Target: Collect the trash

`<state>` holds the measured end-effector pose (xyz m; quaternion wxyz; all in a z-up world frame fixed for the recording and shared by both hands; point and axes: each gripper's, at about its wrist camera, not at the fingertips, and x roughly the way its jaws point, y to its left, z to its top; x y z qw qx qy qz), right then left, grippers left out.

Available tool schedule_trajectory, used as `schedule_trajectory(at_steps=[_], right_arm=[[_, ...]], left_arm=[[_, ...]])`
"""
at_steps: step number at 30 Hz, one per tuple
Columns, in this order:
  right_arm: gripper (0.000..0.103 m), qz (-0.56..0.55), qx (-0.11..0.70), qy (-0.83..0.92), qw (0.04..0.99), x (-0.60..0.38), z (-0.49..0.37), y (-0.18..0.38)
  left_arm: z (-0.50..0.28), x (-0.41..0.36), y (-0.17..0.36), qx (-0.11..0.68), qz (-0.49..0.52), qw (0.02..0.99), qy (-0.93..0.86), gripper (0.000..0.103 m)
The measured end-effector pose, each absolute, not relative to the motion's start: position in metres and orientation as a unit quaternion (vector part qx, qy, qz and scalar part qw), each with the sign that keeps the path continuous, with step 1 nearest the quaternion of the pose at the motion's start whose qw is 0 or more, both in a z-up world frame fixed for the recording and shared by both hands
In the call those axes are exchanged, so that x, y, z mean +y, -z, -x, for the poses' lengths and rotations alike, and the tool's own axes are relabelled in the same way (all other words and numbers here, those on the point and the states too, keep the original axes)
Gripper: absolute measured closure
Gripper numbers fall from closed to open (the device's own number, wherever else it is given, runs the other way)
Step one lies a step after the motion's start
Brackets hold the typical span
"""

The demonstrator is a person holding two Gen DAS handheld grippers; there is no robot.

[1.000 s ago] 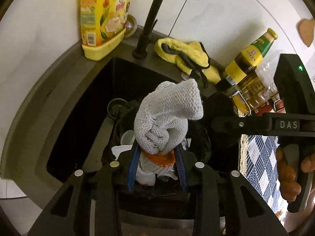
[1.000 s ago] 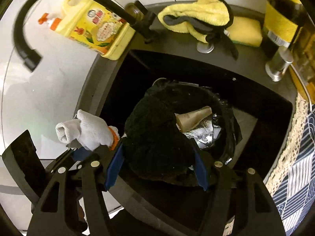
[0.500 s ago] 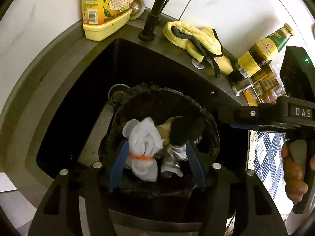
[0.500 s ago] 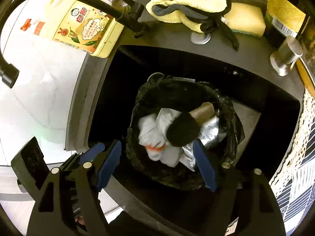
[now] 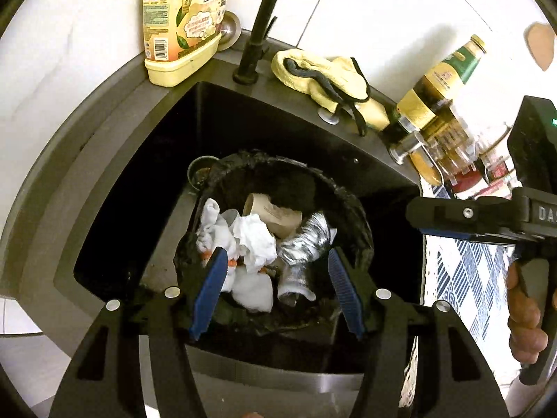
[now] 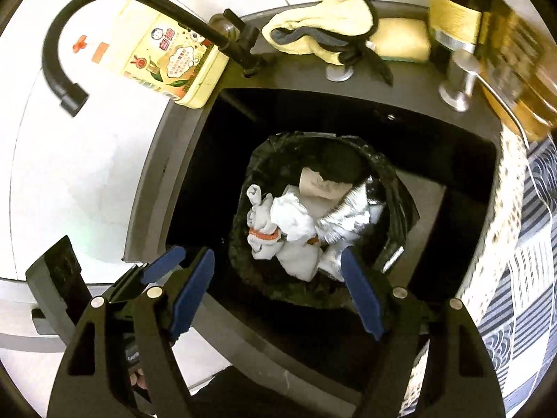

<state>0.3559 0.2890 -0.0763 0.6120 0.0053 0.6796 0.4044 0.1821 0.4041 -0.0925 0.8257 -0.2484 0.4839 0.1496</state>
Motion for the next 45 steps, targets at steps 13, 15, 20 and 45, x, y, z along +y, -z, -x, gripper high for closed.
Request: schedule_trajectory(at_steps=[13,15,20,45], right_arm=[[0.028,-0.05,0.658,-0.396,0.639,0.194,-0.337,0.04],[0.028,-0.053,0.652,-0.398,0.643,0.172,-0.338,0.035],[0.028,-0.03,0.62,-0.414,0.666,0.118,-0.332,0.019],[0.005,-0.019,0.472,-0.42,0.775,-0.164,-0.252,-0.031]], left_arm=[[-0.159,0.349,0.059,0.47,0.219,0.842,-0.151,0.034],[-0.154,0.332,0.056,0.471,0.215,0.842,-0.155,0.025],[-0.143,0.294,0.051,0.466,0.216,0.842,-0.166,0.012],[-0.083,0.089,0.008,0.403,0.154,0.883,-0.188,0.007]])
